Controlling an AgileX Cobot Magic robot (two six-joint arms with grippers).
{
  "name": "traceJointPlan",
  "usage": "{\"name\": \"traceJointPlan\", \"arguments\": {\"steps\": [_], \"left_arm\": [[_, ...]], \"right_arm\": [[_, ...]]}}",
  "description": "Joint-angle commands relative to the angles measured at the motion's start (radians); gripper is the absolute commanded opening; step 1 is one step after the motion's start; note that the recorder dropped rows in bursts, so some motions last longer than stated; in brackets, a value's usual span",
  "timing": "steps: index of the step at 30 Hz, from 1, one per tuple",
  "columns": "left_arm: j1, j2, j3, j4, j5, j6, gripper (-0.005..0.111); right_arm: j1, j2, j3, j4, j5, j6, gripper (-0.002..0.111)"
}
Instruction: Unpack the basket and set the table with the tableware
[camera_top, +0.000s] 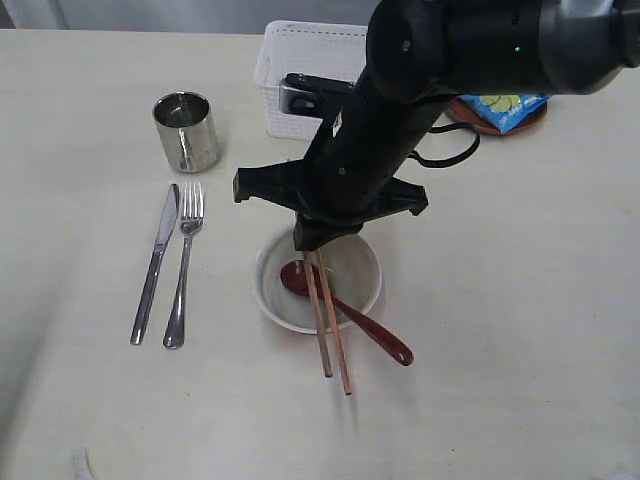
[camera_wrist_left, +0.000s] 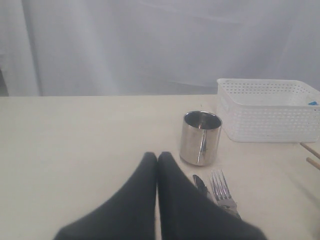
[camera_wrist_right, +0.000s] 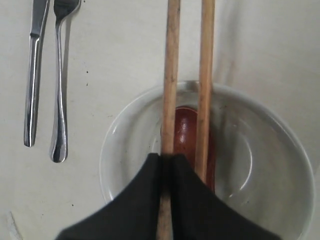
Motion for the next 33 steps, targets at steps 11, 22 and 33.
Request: {"name": "traceJointPlan", "arguments": {"steps": [11, 22, 33], "left_arm": [[-0.001, -0.004, 0.003, -0.003, -0.006, 0.0, 0.0], [-0.001, -0.004, 0.003, -0.003, -0.006, 0.0, 0.0], [-0.001, -0.004, 0.003, -0.003, -0.006, 0.0, 0.0]], "right_arm": [[0.001, 0.006, 0.0, -0.009, 0.018, -0.008, -0.001], [0.021, 0.038, 0.0, -0.008, -0.019, -0.012, -0.001], [0.021, 0.038, 0.0, -0.039, 0.001, -0.006, -0.001]]}}
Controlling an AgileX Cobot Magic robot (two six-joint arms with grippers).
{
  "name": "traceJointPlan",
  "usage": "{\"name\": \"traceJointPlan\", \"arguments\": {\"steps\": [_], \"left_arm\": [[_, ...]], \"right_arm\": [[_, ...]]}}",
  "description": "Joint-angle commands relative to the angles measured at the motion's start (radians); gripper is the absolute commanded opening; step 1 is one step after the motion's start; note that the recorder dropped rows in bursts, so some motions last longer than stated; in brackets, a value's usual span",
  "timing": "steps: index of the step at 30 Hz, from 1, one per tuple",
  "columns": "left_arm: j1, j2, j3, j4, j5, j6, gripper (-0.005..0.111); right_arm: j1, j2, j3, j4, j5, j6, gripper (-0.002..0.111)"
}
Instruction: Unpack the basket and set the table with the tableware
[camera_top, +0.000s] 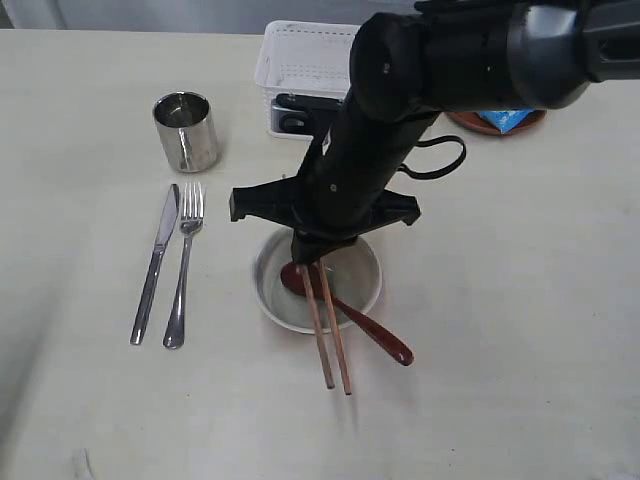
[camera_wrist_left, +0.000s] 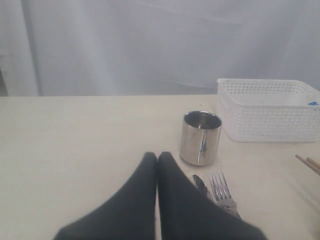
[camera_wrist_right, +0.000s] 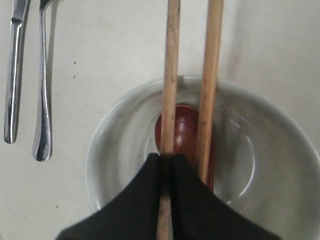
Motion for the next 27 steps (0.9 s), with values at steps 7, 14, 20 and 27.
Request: {"name": "traceJointPlan", "arguments": {"steps": [7, 14, 20, 27], "left_arm": [[-0.001, -0.004, 0.003, -0.003, -0.006, 0.0, 0.0], [-0.001, -0.004, 0.003, -0.003, -0.006, 0.0, 0.0], [-0.001, -0.004, 0.003, -0.003, -0.006, 0.0, 0.0], [-0.001, -0.004, 0.003, -0.003, -0.006, 0.0, 0.0]], "right_arm": [[0.0, -0.004, 0.0, -0.025, 0.006, 0.003, -0.001], [0.0, -0.004, 0.0, -0.025, 0.006, 0.003, 0.004], [0.0, -0.004, 0.0, -0.022, 0.006, 0.008, 0.033], [0.0, -0.031, -0.004, -0.021, 0.006, 0.008, 0.034]]}}
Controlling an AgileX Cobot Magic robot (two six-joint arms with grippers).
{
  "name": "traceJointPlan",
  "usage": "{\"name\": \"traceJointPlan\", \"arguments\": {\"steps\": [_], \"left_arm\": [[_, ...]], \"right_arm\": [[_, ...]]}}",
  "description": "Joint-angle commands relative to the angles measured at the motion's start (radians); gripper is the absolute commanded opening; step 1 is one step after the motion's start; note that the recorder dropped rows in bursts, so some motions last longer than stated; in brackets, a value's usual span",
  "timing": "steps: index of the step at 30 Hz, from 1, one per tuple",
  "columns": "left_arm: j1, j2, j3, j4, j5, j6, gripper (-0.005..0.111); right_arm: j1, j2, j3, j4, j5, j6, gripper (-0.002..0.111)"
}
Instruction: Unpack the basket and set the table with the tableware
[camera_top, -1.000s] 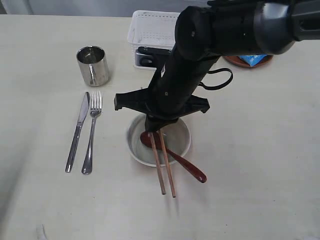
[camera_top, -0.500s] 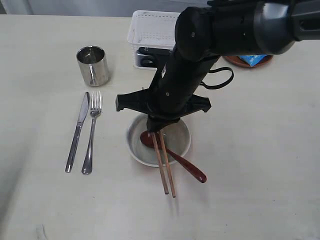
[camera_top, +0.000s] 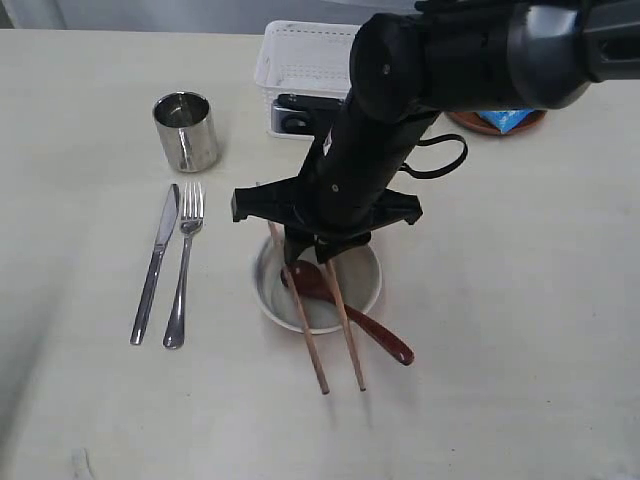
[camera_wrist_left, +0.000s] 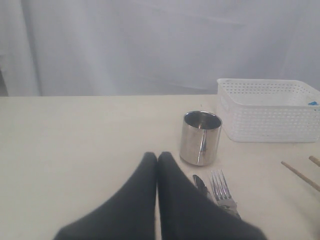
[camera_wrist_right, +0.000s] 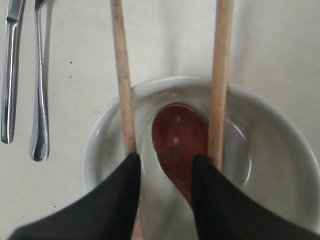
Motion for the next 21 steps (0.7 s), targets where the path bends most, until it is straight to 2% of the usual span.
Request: {"name": "traceJointPlan", "arguments": {"steps": [1, 7, 12, 17, 21], "left_arm": [[-0.001, -0.004, 0.003, -0.003, -0.006, 0.0, 0.0], [-0.001, -0.004, 0.003, -0.003, -0.006, 0.0, 0.0], [-0.001, -0.004, 0.003, -0.005, -0.006, 0.0, 0.0], [-0.001, -0.004, 0.003, -0.005, -0.006, 0.0, 0.0], [-0.001, -0.004, 0.003, -0.005, -0.006, 0.0, 0.0]], "right_arm": [[0.0, -0.044, -0.011, -0.008, 0.002, 0.0, 0.034], [0.002, -0.094, -0.048, 0.02, 0.009, -0.052, 0.034], [0.036, -0.079, -0.064, 0.231, 0.016, -0.276, 0.034], [0.085, 0.006, -0.098, 0.255, -0.022, -0.3, 0.021], [0.085, 0.09, -0.134, 0.259, 0.012, -0.307, 0.019]]}}
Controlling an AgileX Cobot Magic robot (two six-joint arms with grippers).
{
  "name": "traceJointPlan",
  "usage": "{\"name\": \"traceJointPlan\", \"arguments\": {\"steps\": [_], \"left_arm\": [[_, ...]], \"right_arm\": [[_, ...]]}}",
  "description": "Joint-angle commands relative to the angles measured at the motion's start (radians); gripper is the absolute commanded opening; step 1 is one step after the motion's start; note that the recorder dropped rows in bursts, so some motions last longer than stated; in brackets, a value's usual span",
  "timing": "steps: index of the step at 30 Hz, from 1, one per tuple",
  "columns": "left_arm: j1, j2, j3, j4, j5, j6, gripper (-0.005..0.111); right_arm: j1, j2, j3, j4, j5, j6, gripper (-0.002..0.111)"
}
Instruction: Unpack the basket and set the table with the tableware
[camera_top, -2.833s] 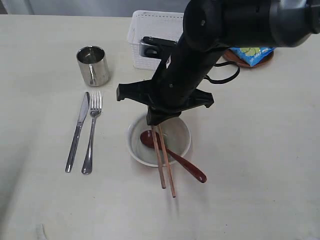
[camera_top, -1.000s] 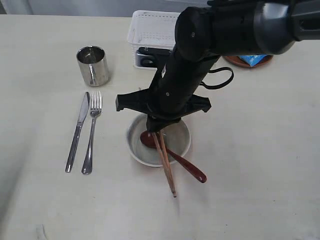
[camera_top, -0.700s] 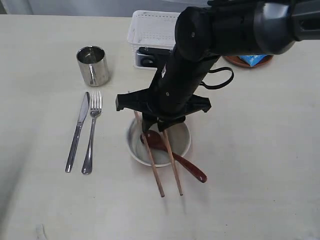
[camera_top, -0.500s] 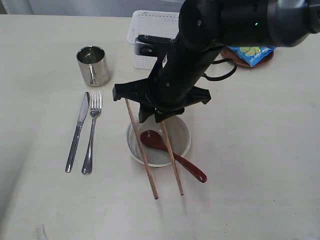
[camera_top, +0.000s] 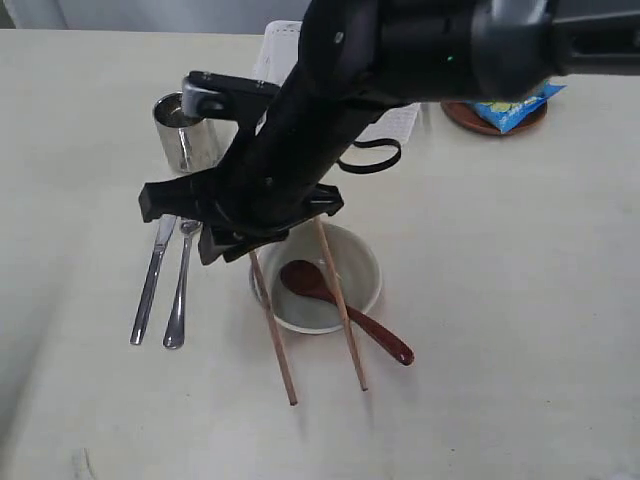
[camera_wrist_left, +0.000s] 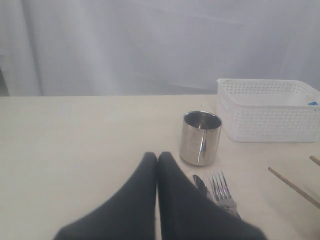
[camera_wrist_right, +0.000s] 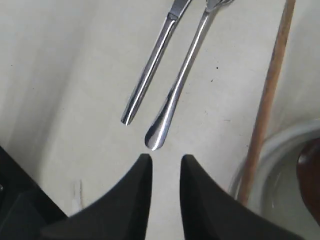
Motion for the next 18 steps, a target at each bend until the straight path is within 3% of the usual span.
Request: {"name": "traceJointPlan", "arguments": {"steps": [1, 18], "left_arm": [[-0.001, -0.004, 0.003, -0.005, -0.006, 0.0, 0.0], [-0.001, -0.004, 0.003, -0.005, -0.006, 0.0, 0.0]], "right_arm": [[0.0, 0.082, -0.031, 0.0, 0.024, -0.022, 0.019], [0.0, 0.082, -0.031, -0.103, 0.023, 0.037, 0.019]]}}
